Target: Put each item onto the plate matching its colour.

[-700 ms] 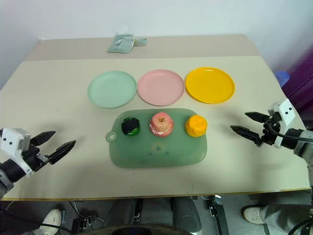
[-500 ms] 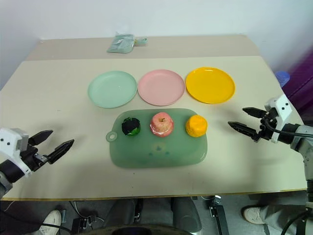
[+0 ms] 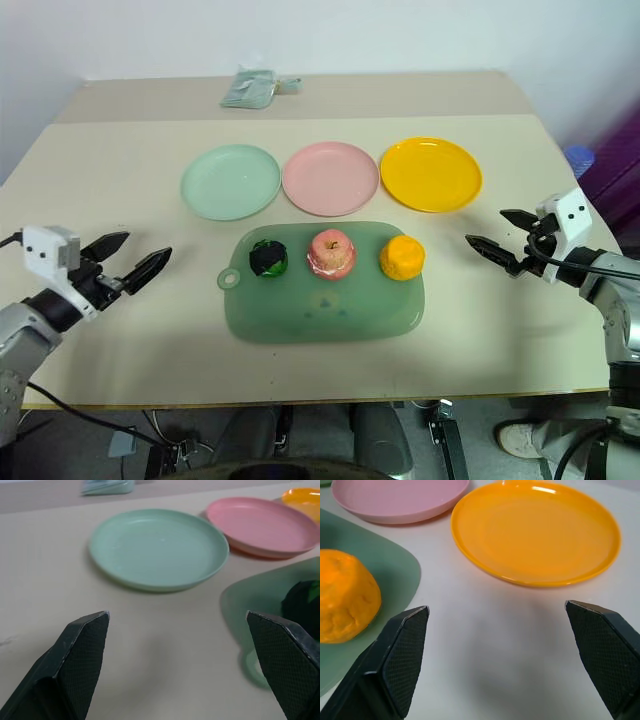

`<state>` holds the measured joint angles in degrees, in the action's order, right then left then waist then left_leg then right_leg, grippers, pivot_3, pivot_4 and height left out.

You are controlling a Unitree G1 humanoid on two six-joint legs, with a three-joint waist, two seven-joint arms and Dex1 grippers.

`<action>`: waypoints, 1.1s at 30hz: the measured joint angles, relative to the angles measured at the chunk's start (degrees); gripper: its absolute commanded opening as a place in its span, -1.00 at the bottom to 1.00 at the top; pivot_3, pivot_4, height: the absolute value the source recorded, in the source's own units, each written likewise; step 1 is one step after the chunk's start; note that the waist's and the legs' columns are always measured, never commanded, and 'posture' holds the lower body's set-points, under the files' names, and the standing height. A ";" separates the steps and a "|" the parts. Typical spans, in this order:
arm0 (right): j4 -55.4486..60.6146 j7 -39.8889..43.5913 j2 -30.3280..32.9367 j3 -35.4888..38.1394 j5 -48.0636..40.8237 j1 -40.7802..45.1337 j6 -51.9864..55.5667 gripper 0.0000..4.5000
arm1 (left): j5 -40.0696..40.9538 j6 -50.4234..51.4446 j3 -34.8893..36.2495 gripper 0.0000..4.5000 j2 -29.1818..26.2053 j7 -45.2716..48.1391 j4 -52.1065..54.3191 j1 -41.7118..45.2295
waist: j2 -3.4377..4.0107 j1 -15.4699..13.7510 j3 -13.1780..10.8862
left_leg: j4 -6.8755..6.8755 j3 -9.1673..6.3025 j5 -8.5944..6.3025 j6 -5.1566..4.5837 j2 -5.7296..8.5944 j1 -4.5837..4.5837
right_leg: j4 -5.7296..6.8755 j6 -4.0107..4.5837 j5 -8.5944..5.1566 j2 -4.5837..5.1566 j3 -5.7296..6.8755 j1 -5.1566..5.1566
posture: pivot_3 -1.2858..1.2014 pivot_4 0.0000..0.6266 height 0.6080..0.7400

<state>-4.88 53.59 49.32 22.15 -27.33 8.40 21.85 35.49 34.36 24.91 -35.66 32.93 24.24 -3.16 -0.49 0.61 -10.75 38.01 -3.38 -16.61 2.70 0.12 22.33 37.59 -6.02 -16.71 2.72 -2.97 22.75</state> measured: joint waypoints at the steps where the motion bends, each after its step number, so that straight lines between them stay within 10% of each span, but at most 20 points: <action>1: 2.86 -0.39 -0.53 1.07 -1.16 -1.77 1.00 0.97 | -0.04 -0.01 -1.61 1.00 -0.83 1.39 -1.73 2.10 | 0.01 -0.09 0.00 | 0.00 -0.01 0.00 0.00 0.00 0.01 | 0.00 0.00 0.00 -0.01 0.01 0.00 | 0.03 -0.52 1.00; 20: 44.67 -10.85 -7.68 0.19 -19.05 -19.57 16.57 0.97 | -20.29 -19.71 -36.77 1.00 -3.56 29.97 -29.49 29.16 | 0.04 0.18 -0.02 | 0.03 -0.02 0.00 -0.01 0.03 0.01 | 0.00 -0.01 0.00 -0.12 0.01 0.00 | 0.03 -0.52 1.00; 24: 45.00 -13.42 -8.20 -0.84 -19.25 -18.56 16.64 1.00 | -21.35 -21.33 -37.40 0.43 -0.15 30.31 -33.28 29.76 | 0.00 -0.06 -0.04 | 0.11 -0.06 0.00 -0.01 0.04 0.09 | 0.00 -0.02 0.00 -0.09 0.06 0.00 | 0.03 -0.52 1.00; 33: 43.76 -13.91 -8.06 -3.43 -19.04 -16.66 16.57 1.00 | -14.73 -17.20 -25.96 0.43 1.41 25.46 -32.64 31.40 | -0.01 0.19 -0.04 | 0.12 -0.10 0.00 -0.01 0.00 0.06 | 0.07 -0.02 0.01 -0.09 0.05 0.02 | 0.03 -0.52 1.00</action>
<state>38.88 39.69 41.26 18.72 -46.37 -8.26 38.42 20.76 17.16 -1.05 -34.25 58.40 -8.40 28.25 -0.50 0.80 -10.78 38.13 -3.49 -16.60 2.69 0.12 22.38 37.66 -6.04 -16.70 2.63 -2.92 22.77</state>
